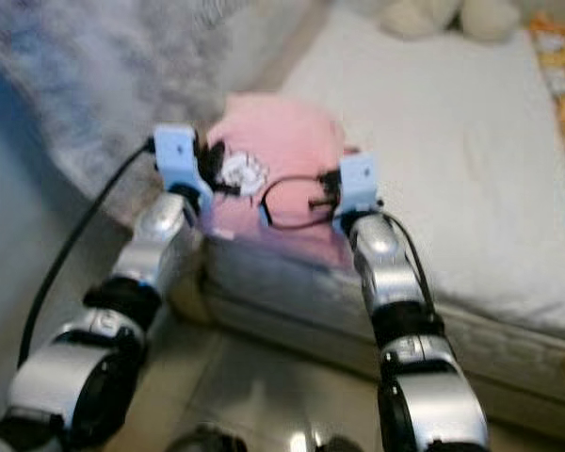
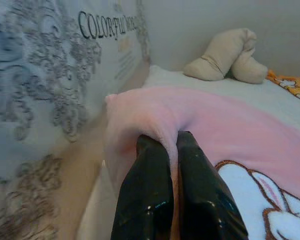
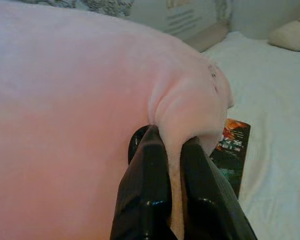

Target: Clean up the room

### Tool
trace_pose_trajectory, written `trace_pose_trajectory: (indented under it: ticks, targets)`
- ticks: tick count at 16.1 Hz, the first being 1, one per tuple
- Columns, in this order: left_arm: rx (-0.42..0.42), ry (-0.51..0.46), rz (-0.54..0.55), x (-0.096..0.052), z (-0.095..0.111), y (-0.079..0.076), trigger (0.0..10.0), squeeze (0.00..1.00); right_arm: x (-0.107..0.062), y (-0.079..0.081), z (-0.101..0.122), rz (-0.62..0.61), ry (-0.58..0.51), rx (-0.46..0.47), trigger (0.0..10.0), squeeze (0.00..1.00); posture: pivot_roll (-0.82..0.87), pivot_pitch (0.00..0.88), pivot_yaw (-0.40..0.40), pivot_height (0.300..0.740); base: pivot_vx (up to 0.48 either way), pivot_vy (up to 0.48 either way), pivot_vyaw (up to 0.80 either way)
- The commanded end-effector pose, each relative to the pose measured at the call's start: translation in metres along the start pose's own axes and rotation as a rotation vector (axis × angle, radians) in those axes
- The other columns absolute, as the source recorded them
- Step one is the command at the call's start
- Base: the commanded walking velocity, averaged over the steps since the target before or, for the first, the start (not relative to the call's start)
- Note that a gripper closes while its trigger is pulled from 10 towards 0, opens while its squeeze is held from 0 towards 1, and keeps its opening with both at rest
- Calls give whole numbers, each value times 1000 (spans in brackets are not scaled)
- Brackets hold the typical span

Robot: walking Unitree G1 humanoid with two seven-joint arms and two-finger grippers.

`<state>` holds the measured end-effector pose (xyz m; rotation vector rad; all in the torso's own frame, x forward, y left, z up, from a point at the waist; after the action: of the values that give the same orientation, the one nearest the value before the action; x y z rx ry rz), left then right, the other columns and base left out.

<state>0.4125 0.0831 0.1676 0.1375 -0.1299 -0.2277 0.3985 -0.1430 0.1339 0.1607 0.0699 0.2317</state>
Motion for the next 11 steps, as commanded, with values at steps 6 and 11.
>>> trace_pose_trajectory:
  ticks: [6, 11]
  targets:
    - [28, -54, 56, 2, 13, 10, 10000, 0, -4, -9, 8, -26, -45, -11, 10000, 0, -165, 0, 51, 740, 480, 0, 0]
    - [52, -40, 42, 2, 11, 8, 10000, 0, -5, -7, 6, -25, -41, -15, 10000, 0, -165, 0, 55, 740, 480, 0, 0]
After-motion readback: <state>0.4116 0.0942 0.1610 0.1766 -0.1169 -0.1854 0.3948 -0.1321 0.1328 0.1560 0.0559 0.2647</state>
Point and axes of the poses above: a point about 5 cm out from each wrist's last joint towards the gripper, its own x axis pointing out of the wrist towards the gripper, its own z axis along the axis of the wrist's last joint, y = z × x, the point moved 3 cm from there along x, pointing out of the wrist towards the gripper, and after that the axes turned 13 degrees about x, right-handed, at the moved point
